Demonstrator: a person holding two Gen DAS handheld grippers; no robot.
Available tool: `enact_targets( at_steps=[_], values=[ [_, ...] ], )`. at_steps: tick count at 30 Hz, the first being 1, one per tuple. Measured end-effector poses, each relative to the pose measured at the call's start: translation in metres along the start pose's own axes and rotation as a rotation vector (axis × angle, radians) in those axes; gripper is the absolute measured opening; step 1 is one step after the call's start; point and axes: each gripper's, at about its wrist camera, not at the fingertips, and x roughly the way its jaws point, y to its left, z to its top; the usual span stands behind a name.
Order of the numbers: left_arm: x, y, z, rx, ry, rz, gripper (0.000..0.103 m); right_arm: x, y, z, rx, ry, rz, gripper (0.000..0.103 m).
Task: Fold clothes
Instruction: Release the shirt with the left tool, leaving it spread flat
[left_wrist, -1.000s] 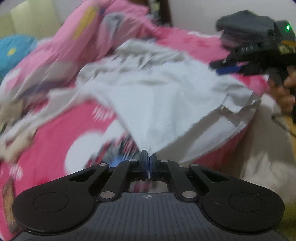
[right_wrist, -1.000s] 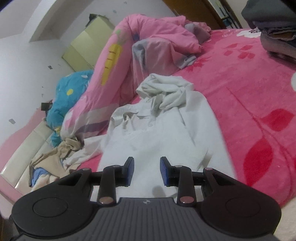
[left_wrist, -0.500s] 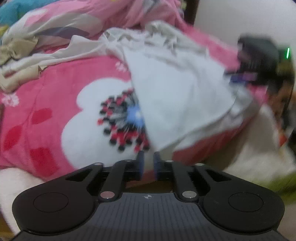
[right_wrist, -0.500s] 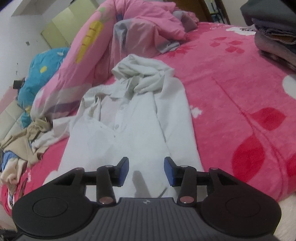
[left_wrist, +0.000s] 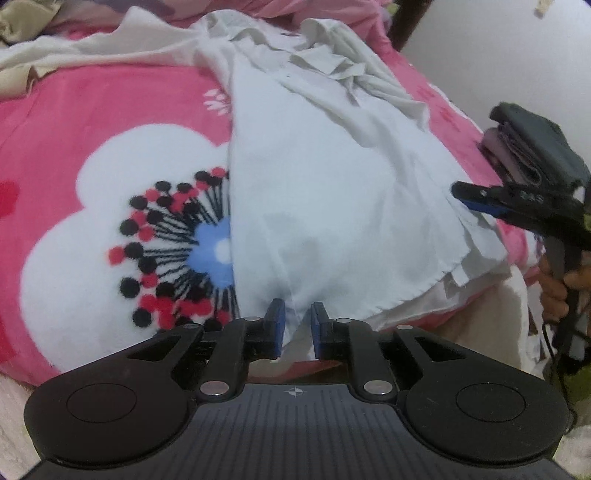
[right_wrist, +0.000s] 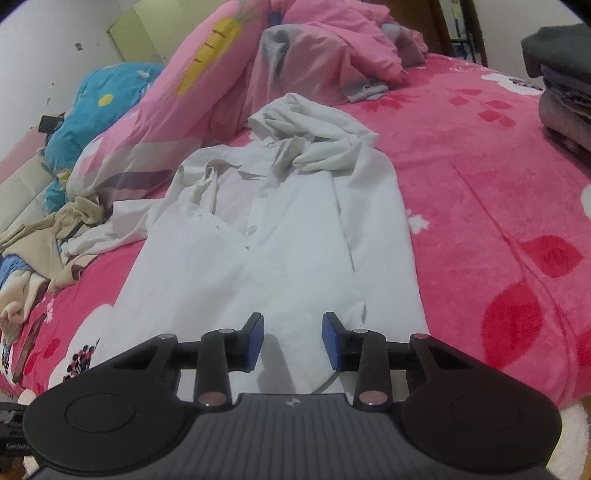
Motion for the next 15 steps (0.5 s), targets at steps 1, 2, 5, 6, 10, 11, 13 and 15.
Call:
enact_targets(
  at_steps=[1,2,5,6,10,11,13,15],
  values=[
    [0.000,0.002,0.000,-0.014,0.000,0.002,0.004,-0.001,0.001,0.000,-0.007,0.001,0.005,0.038],
    [0.000,0.005,0.000,-0.027,0.000,-0.001,0.001,-0.001,0.001,-0.001,-0.016,0.004,0.010,0.036],
    [-0.003,0.009,-0.001,-0.064,-0.006,-0.015,0.000,0.000,0.004,-0.002,-0.061,0.018,-0.002,0.003],
    [-0.006,0.010,-0.001,-0.069,-0.010,-0.017,0.000,-0.002,0.005,-0.002,-0.064,0.015,0.007,0.001],
    [-0.030,0.016,-0.004,-0.073,-0.035,-0.025,0.000,-0.026,0.007,0.000,-0.032,-0.011,0.105,0.001],
    [-0.036,0.018,-0.005,-0.077,-0.035,-0.027,0.000,-0.032,0.007,0.000,-0.019,-0.012,0.126,0.001],
    [-0.042,0.022,-0.008,-0.082,-0.034,-0.010,0.000,-0.040,0.005,-0.002,0.012,-0.001,0.158,0.001],
    [-0.044,0.028,-0.013,-0.094,-0.020,0.015,0.000,-0.040,0.002,-0.008,0.045,0.028,0.171,0.001]
  ],
)
